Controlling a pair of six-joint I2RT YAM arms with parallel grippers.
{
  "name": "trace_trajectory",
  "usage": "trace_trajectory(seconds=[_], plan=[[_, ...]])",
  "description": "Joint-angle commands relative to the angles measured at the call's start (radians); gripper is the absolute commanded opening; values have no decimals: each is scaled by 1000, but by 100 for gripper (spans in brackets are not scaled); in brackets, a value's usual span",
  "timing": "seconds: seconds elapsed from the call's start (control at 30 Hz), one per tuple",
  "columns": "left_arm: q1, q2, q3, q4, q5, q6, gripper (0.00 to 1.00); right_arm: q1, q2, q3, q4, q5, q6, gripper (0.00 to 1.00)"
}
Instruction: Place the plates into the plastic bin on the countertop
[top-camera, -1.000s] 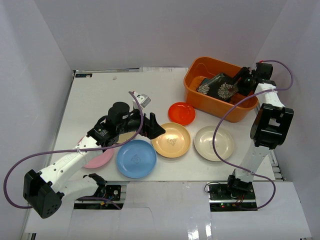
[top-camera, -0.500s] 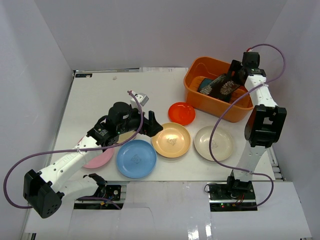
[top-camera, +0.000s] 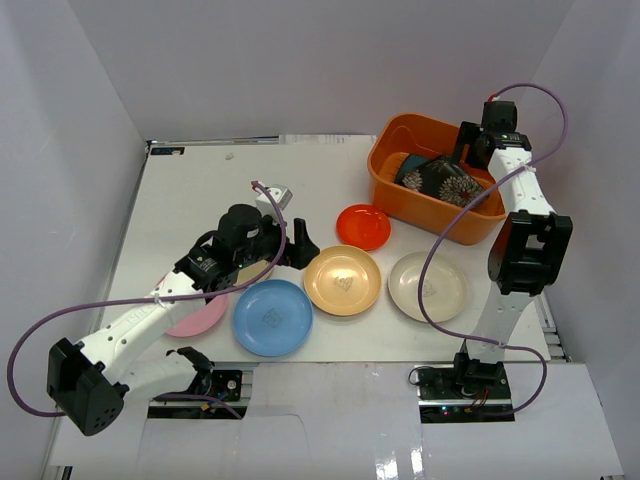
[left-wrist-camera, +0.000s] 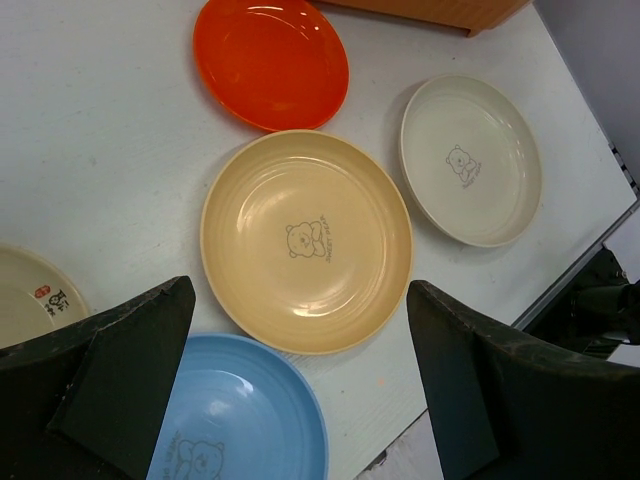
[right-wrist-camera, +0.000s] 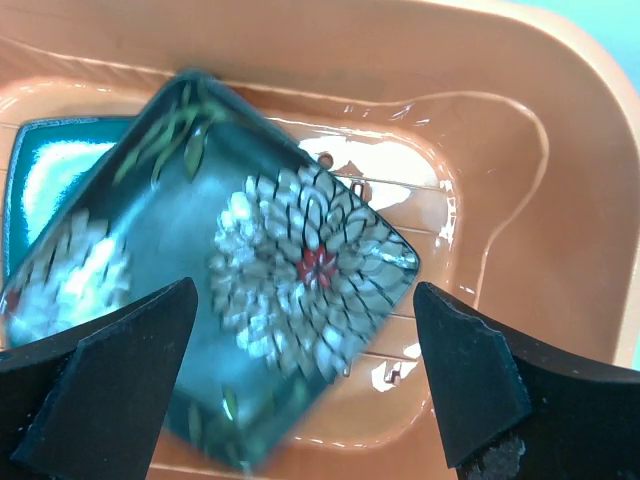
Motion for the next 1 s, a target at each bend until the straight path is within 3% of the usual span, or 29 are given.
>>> trace_trajectory(seconds=[0.0,0.17,0.3,0.4,0.5,0.57,0.67,0.7,0.83,0.93,0.97], plan=[[-5,-1,37,-5,-19,-2,98,9,-12,19,15,32,-33,95],[-5,5,37,-10,-19,-1,98,9,10,45,0,49,-55,91],[-5,17,36,-8,-7,-7,98,53,-76,27,58,-25,-61,100],[-5,40,39,-6,32,-11,98,172,-191,-25,110,12,-78,85],[-5,71,39,-17,35,-11,98,280,-332,-193,188,38,-76,67],[-5,98,48,-32,24,-11,98,318,-449,-382,248,3,-41,54],[-5,173,66,-68,20,-13,92,424,-594,-656,324,-31,37,28],[-5,193,69,-80,21,-16,90,447,-622,-712,328,-31,51,25],[-5,294,82,-97,3,-30,84,545,-742,-918,274,-6,123,25],[-5,334,97,-103,-36,-40,83,578,-830,-1045,218,-14,177,41],[-5,363,111,-103,-45,-42,83,581,-855,-1076,210,-22,188,51]])
